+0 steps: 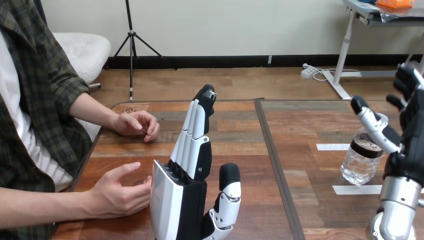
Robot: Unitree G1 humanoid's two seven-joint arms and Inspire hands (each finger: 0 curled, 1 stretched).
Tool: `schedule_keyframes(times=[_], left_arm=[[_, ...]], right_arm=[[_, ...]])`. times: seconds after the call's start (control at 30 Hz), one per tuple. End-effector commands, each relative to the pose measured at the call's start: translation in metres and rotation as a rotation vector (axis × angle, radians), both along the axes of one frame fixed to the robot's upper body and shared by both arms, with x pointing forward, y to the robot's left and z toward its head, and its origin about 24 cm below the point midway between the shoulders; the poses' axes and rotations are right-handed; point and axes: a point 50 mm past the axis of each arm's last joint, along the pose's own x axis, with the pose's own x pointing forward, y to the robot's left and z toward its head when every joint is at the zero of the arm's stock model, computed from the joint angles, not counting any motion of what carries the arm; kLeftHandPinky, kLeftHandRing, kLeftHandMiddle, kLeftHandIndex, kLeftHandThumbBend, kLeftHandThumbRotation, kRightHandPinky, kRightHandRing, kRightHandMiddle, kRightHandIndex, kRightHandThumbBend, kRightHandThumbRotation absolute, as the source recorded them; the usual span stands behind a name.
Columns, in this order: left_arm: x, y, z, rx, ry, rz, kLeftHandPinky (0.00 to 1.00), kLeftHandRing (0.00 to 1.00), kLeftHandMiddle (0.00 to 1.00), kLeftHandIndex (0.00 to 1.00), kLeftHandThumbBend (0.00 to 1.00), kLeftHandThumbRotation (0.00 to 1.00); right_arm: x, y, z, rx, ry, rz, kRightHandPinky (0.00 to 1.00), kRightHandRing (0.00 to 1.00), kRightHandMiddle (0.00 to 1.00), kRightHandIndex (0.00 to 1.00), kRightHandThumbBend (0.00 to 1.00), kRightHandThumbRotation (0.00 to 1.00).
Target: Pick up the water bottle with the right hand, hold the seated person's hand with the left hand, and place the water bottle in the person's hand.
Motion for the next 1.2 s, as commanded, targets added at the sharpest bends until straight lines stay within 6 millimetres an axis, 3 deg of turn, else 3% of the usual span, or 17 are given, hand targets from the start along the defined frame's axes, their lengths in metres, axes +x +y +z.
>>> schedule_keyframes(times=[0.0, 0.77, 1.17], left_arm=[[0.007, -0.001, 0.008, -0.018, -0.042, 0.006, 0.83, 0.95, 0.97, 1.00, 0.00, 1.00], [0.005, 0.002, 0.005, 0.000, -0.043, 0.021, 0.82, 0.96, 0.98, 1.00, 0.00, 1.00], [0.005, 0.003, 0.004, -0.003, -0.054, 0.018, 0.82, 0.96, 0.98, 1.00, 0.00, 1.00]], right_arm=[[0.020, 0.001, 0.021, 0.013, -0.048, 0.025, 0.80, 0.87, 0.86, 0.82, 0.82, 0.21], [0.025, 0.000, 0.003, 0.048, 0.117, 0.006, 0.86, 0.90, 0.88, 0.85, 0.79, 0.14], [0.028, -0.003, 0.000, 0.025, 0.183, -0.023, 0.89, 0.92, 0.89, 0.86, 0.80, 0.16]])
